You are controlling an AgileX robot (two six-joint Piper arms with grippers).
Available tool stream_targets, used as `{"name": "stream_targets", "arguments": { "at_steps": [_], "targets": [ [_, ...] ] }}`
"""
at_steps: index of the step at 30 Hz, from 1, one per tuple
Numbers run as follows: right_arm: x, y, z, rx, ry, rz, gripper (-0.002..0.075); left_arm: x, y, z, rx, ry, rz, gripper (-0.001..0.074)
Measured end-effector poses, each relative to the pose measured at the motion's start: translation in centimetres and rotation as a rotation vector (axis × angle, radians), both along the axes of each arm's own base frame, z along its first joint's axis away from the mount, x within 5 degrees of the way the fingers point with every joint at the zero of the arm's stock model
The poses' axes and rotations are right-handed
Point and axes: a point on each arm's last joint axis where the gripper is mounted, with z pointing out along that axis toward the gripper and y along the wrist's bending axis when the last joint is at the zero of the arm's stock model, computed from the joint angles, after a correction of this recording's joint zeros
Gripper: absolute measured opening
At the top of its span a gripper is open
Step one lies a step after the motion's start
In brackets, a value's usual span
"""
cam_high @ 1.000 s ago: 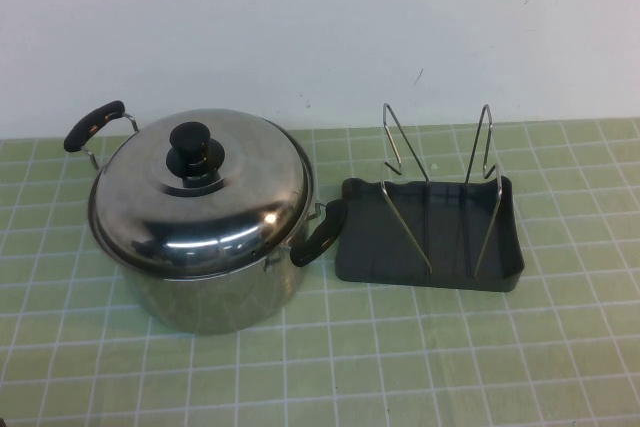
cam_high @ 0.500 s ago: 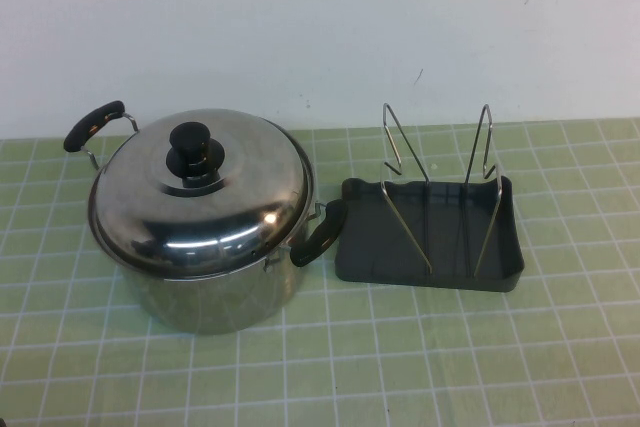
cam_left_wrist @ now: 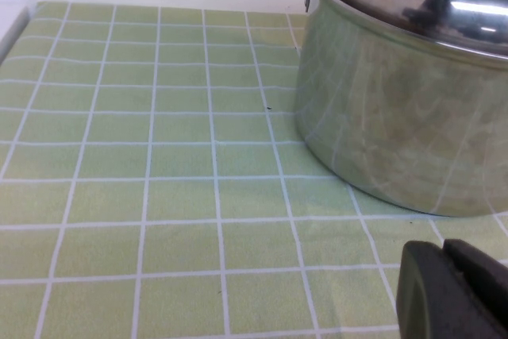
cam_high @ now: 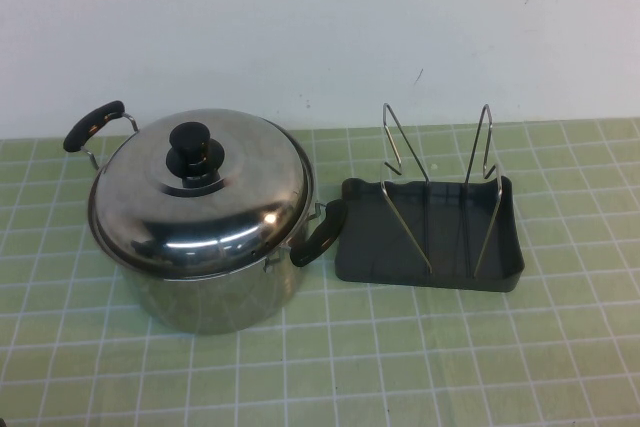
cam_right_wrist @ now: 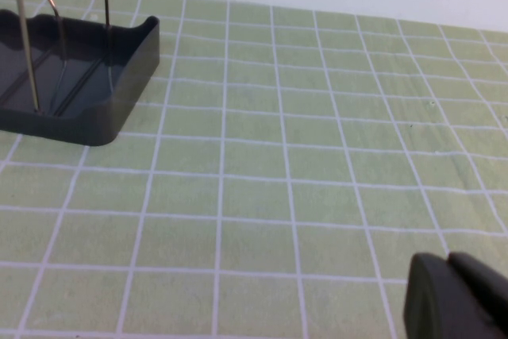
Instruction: Put pot lid on rack
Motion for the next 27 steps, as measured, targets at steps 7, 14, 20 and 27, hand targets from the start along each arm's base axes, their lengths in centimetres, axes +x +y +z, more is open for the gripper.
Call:
{"name": "stream_targets", "arguments": {
  "at_steps": [7, 14, 20, 27],
  "targets": [
    [0.1, 0.0, 0.2, -0.003, -0.036, 0.000, -0.0001, 0.2, 0.0, 0.6, 0.029, -0.083, -0.003, -0.0003],
    [0.6, 0.0, 3.4, -0.008, -0.405, 0.002, -0.0001, -0.1, -0.6, 4.7, 0.159, -0.551, -0.066, -0.0003],
    [-0.5, 0.0, 7.2, -0.013, -0.836, 0.003, -0.0001, -1.5, -1.8, 7.2, 0.238, -0.902, -0.166, -0.0003],
    [-1.4, -0.1, 8.6, 0.014, -1.023, -0.010, -0.0001, -2.7, -2.4, 8.3, 0.253, -1.080, -0.223, -0.0003]
  ]
}}
